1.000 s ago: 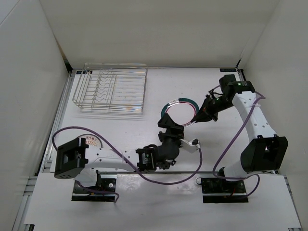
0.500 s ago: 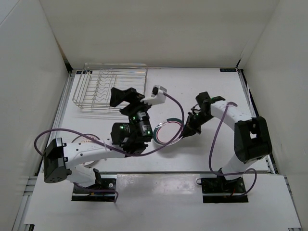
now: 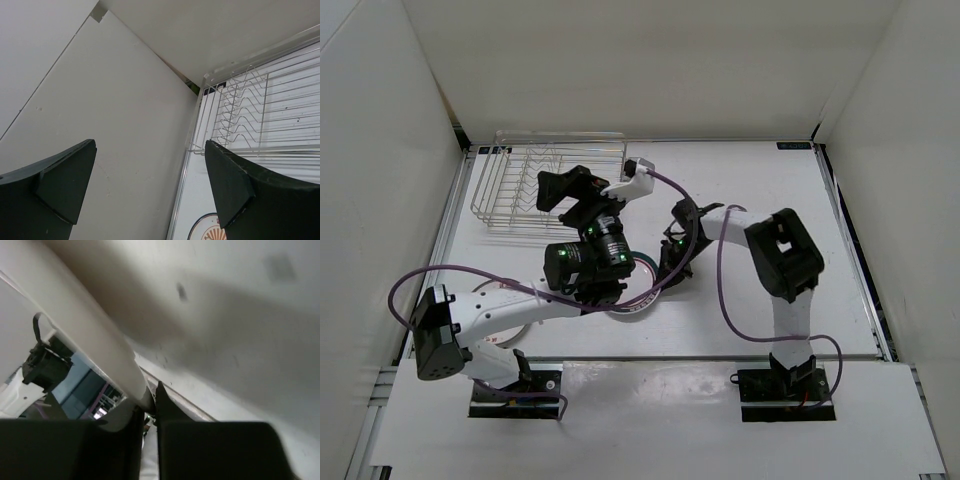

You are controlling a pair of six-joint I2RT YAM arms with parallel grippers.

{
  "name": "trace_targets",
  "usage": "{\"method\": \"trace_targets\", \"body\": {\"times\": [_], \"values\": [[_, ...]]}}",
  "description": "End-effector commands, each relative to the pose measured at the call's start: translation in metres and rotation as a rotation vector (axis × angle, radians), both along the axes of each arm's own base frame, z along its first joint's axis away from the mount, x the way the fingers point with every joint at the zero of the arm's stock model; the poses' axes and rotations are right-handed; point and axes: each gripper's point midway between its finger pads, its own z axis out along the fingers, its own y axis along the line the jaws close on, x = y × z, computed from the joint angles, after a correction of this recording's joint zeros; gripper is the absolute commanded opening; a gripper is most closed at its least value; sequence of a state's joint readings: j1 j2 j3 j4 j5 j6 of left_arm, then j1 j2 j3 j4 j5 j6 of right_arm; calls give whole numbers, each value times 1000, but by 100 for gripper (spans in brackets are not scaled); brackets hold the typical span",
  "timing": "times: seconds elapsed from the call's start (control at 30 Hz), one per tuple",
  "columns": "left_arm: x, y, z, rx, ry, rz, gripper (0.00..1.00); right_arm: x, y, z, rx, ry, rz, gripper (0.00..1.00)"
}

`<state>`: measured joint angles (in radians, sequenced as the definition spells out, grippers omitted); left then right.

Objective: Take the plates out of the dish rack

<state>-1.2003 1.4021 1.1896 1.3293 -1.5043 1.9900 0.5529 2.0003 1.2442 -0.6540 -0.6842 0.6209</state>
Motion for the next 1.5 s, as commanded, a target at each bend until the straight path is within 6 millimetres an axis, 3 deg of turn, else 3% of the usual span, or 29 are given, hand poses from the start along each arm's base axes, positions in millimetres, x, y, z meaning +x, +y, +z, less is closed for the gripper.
{"method": "trace_targets", "body": {"times": [0.0,0.2,0.4,0.43,0.47,0.5,0.53,0.57,0.63,0.67,0.7,0.73,0.77,0.8,0.83,0.87,0.9,1.0,1.03,1.07,1.1,1.13,1.17,1.27,1.33,1.37,1.4,1.43,1.47], "values": [[-12,24,2,123,119,32,100,-17,0,-27,-130,92,63,16],[-9,16,-5,178,137,32,100,-17,-3,-28,-173,24,187,63],[-2,-1,4,182,132,32,100,7,-12,47,-179,-176,186,87],[-3,1,25,97,111,33,100,2,-27,55,-233,-147,182,89],[-2,-6,29,103,114,27,100,15,-27,82,-231,-235,163,90],[-1,-16,33,102,111,13,100,21,-35,90,-244,-248,147,90],[-7,-17,55,33,84,-11,100,12,-56,100,-338,-206,148,90],[-9,-18,73,-67,49,-24,100,25,-55,124,-318,-275,126,90],[-11,-46,98,-3,71,-63,100,28,-72,140,-329,-277,105,90],[-18,-34,138,-337,-53,-100,100,33,-72,154,-310,-313,103,90],[-22,-44,148,-338,-72,-139,100,38,-78,159,-304,-327,94,90],[-35,-76,162,-210,-82,-261,100,42,-83,164,-302,-341,80,90],[-42,-90,166,-273,-131,-332,100,40,-92,163,-321,-317,72,90],[-69,-96,202,-368,-284,-527,100,37,-101,164,-329,-306,57,90],[-78,-105,206,-342,-323,-592,100,37,-108,163,-335,-296,39,90],[-87,-130,195,-384,-344,-683,100,33,-110,162,-328,-280,35,90],[-106,-155,202,-305,-408,-848,100,24,-115,157,-330,-244,37,90],[-127,-213,159,-248,-246,-1159,100,18,-129,149,-355,-168,-2,90],[-124,-218,142,-307,-121,-1200,100,18,-130,147,-351,-157,-10,90],[-97,-216,132,-333,-61,-1178,100,17,-128,148,-328,-140,-16,90],[-97,-205,154,-439,-38,-1249,100,19,-128,148,-321,-140,-22,90],[-94,-209,138,-673,100,-1244,100,19,-129,149,-320,-140,-27,90],[-57,-190,79,-559,302,-1129,100,21,-130,152,-323,-155,-35,90],[-41,-151,11,-628,621,-991,100,23,-136,158,-342,-177,-46,90],[-39,-129,-29,-796,828,-850,100,22,-141,160,-347,-185,-56,90],[-25,-107,-49,-834,852,-735,100,23,-143,162,-346,-194,-64,90],[-22,-91,-45,-898,813,-691,100,22,-143,164,-349,-200,-63,90],[-7,-66,-96,-845,815,-493,100,23,-143,165,-346,-208,-67,90],[-3,-53,-107,-823,780,-449,100,23,-144,168,-346,-218,-70,90]]}}
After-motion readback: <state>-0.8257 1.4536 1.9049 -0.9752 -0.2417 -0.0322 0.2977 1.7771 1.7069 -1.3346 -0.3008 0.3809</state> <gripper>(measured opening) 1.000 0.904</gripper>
